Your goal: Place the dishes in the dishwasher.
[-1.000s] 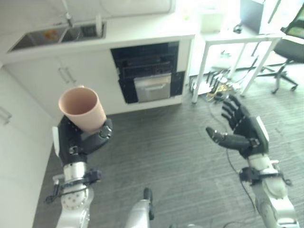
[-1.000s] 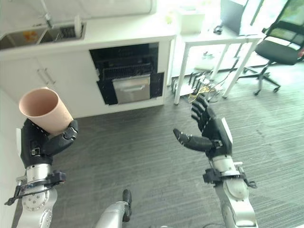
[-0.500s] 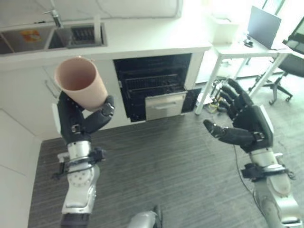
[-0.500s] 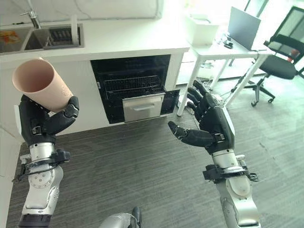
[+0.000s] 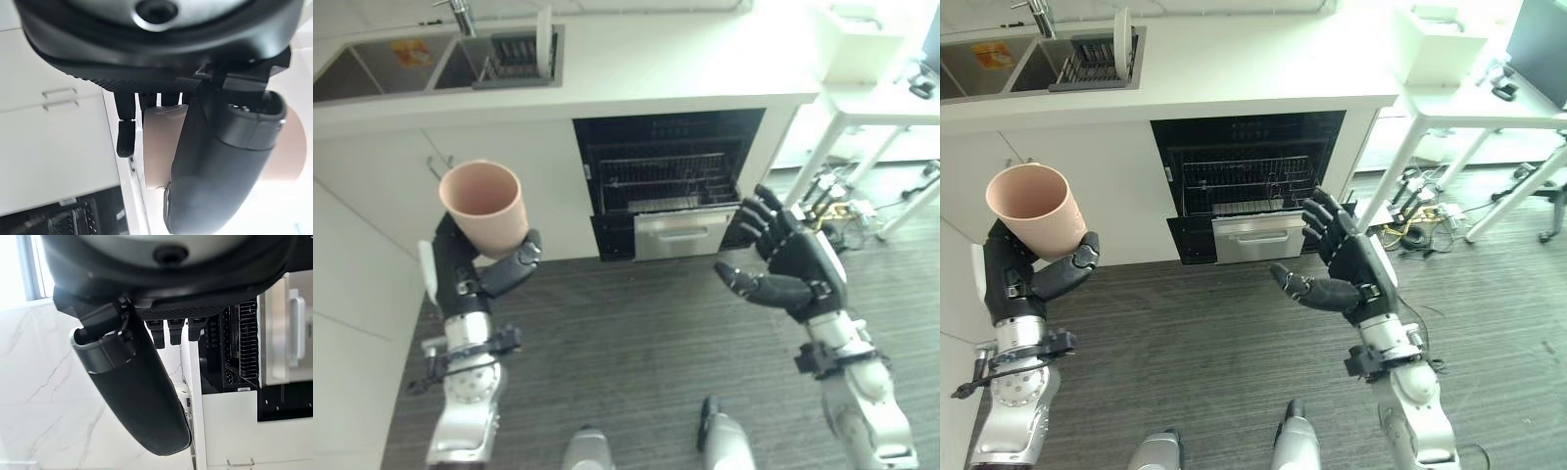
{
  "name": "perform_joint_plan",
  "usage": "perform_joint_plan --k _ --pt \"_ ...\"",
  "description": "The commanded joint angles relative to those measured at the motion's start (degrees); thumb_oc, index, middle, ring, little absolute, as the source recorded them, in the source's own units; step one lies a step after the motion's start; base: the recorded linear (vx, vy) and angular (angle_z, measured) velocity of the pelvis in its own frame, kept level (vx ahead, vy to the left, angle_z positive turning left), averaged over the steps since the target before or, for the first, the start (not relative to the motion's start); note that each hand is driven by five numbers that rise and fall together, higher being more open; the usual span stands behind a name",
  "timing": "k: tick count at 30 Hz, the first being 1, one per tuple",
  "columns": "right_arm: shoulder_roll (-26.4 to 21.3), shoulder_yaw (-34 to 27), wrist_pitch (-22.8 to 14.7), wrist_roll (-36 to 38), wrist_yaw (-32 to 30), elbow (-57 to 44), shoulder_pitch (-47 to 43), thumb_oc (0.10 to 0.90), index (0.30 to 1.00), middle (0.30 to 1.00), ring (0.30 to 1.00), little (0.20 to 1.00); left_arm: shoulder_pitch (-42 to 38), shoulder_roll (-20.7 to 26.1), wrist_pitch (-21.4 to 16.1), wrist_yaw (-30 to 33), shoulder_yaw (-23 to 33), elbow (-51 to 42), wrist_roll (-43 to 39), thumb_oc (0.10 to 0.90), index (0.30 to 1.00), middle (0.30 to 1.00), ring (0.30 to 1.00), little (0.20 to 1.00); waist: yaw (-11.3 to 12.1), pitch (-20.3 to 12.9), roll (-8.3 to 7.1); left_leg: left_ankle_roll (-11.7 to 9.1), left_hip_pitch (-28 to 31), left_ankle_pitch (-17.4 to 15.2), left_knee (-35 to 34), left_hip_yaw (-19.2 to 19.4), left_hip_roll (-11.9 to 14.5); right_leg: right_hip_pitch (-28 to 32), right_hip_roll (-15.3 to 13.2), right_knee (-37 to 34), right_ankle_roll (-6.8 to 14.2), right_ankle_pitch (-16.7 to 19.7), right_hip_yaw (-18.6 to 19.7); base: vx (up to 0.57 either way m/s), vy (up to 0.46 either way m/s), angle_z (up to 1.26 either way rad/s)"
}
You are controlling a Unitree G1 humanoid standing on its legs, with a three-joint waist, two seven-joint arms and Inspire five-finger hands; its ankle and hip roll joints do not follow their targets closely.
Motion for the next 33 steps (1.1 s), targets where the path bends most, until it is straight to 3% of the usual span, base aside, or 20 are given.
perform_joint_plan --k 1,3,4,7,8,10,11,12,16,21,23,27,32,33 --pt "0.2 -3.0 -3.7 4.4 0.3 -7.0 -1.2 0.800 0.900 0.900 0.900 0.900 -3.3 4.9 -4.2 0.8 0.6 -6.0 2.4 0.400 0.300 0.300 0.300 0.300 -2.0 -10.9 -1.38 2.1 5.8 -1.4 2.7 2.0 -4.0 -0.2 -1.4 -12.5 5.2 9.5 2.1 0.36 -0.415 0.06" --pt "-0.2 -3.3 -3.7 4.9 0.9 -6.7 -0.6 0.800 0.900 0.900 0.900 0.900 -2.3 4.7 -4.5 0.6 0.6 -6.3 3.1 0.400 0.300 0.300 0.300 0.300 -2.0 -11.7 -0.99 1.4 6.2 2.9 2.7 2.1 -3.1 0.6 0.4 -12.5 3.7 8.2 1.7 0.30 -0.434 -0.24" --pt "-0.8 -3.4 -3.2 5.1 1.7 -5.8 -0.3 0.800 0.900 0.900 0.900 0.900 -1.4 4.6 -5.9 1.5 0.5 -5.6 3.0 0.400 0.300 0.300 0.300 0.300 -2.3 -12.5 -1.05 0.7 7.5 9.3 2.7 4.2 -2.0 2.0 2.6 -12.5 1.4 6.1 1.1 0.32 -0.523 -0.42" --pt "-0.5 -2.7 -3.8 4.6 1.7 -4.7 0.0 0.800 0.900 0.900 0.900 0.900 -1.2 4.1 -7.5 1.1 -0.1 -5.1 2.4 0.400 0.300 0.300 0.300 0.300 -1.5 -12.0 -2.04 0.8 6.0 13.2 6.0 8.1 -2.7 4.8 2.9 -12.5 -0.6 4.3 -1.2 0.19 -0.409 -0.43" --pt "0.1 -2.1 -4.0 3.7 0.8 -4.1 0.1 0.800 0.900 0.900 0.900 0.900 -1.4 3.5 -8.1 0.2 -0.4 -4.9 3.3 0.400 0.300 0.300 0.300 0.300 -0.6 -11.2 -2.46 1.9 3.3 11.4 8.1 9.4 -4.6 6.4 2.7 -12.5 -0.9 3.9 -2.6 0.11 -0.285 -0.43" --pt "0.2 -1.2 -4.7 3.3 -0.2 -3.2 -0.1 0.800 0.900 0.900 0.900 0.900 -0.8 3.4 -8.6 0.1 -0.6 -5.2 2.7 0.400 0.300 0.300 0.300 0.300 0.2 -10.1 -1.51 3.3 1.4 9.5 3.7 13.2 -8.4 8.5 3.3 -12.5 -0.4 2.7 -4.6 0.15 -0.168 -0.29" --pt "0.5 -0.1 -5.0 1.5 -1.3 -2.6 -0.5 0.800 0.900 0.900 0.900 0.900 -0.9 3.5 -9.6 -0.1 -0.5 -4.6 1.5 0.400 0.300 0.300 0.300 0.300 0.2 -9.4 0.18 3.7 -1.3 8.3 2.7 16.5 -7.9 9.9 4.3 -12.5 -0.1 1.4 -5.3 0.12 -0.022 -0.01" --pt "0.5 0.4 -5.0 1.0 -1.7 -2.4 -0.7 0.800 0.900 0.900 0.900 0.900 -1.1 3.6 -9.8 0.5 -0.6 -4.5 1.2 0.400 0.300 0.300 0.300 0.300 0.3 -9.1 1.24 3.5 -3.6 8.0 2.7 17.1 -7.3 10.5 5.1 -12.5 0.0 0.9 -5.5 0.09 0.066 0.15" --pt "0.2 1.4 -5.4 -1.7 -1.2 -2.3 -0.8 0.800 0.900 0.900 0.900 0.900 -2.1 3.3 -10.2 2.8 -0.2 -4.1 -0.4 0.400 0.300 0.300 0.300 0.300 0.8 -8.9 4.47 1.8 -11.7 9.5 2.7 15.4 -3.4 12.6 7.4 -12.5 -0.2 -1.9 -5.2 0.11 0.100 0.08" --pt "-0.7 -0.7 -4.7 -0.4 -0.3 -2.0 -0.5 0.800 0.900 0.900 0.900 0.900 -2.2 2.6 -12.1 6.6 0.4 -2.4 0.1 0.400 0.300 0.300 0.300 0.300 0.3 -9.0 5.83 -0.2 -16.9 12.3 2.7 13.5 1.6 15.2 9.2 -12.5 -1.5 -5.1 -3.4 0.17 0.150 -0.14" --pt "-1.0 -2.0 -4.1 -0.3 -0.3 -1.7 0.0 0.800 0.900 0.900 0.900 0.900 -2.1 2.4 -12.6 6.1 0.8 -1.6 -0.4 0.400 0.300 0.300 0.300 0.300 0.1 -9.3 5.74 -0.3 -17.5 12.2 2.7 14.8 2.9 16.8 9.3 -12.5 -1.6 -6.4 -3.1 0.27 0.180 0.11" --pt "-1.4 -4.0 -2.8 2.9 0.7 -2.3 1.6 0.800 0.900 0.900 0.900 0.900 -1.6 2.3 -12.9 3.8 1.5 -1.3 -1.6 0.400 0.300 0.300 0.300 0.300 1.0 -9.9 4.50 0.5 -17.8 10.6 2.7 14.6 2.3 19.1 8.0 -12.5 -0.6 -7.2 -2.6 0.29 0.165 0.33" --pt "1.0 -3.8 -2.1 7.5 -0.5 -3.0 0.5 0.800 0.900 0.900 0.900 0.900 -3.1 3.1 -13.1 1.7 1.2 -2.0 1.6 0.400 0.300 0.300 0.300 0.300 4.4 -10.5 2.10 2.3 -18.9 9.8 2.7 12.7 -1.2 22.7 4.8 -12.5 2.1 -7.1 -2.2 0.30 0.190 0.27" --pt "2.4 -3.0 -3.0 6.4 -2.8 -4.0 -0.1 0.800 0.900 0.900 0.900 0.900 -3.7 3.7 -12.8 1.1 1.2 -3.3 2.5 0.400 0.300 0.300 0.300 0.300 6.1 -11.0 1.03 3.4 -19.0 9.3 2.7 11.6 -3.5 24.5 2.9 -12.5 3.7 -6.5 -2.7 0.40 0.320 0.36"
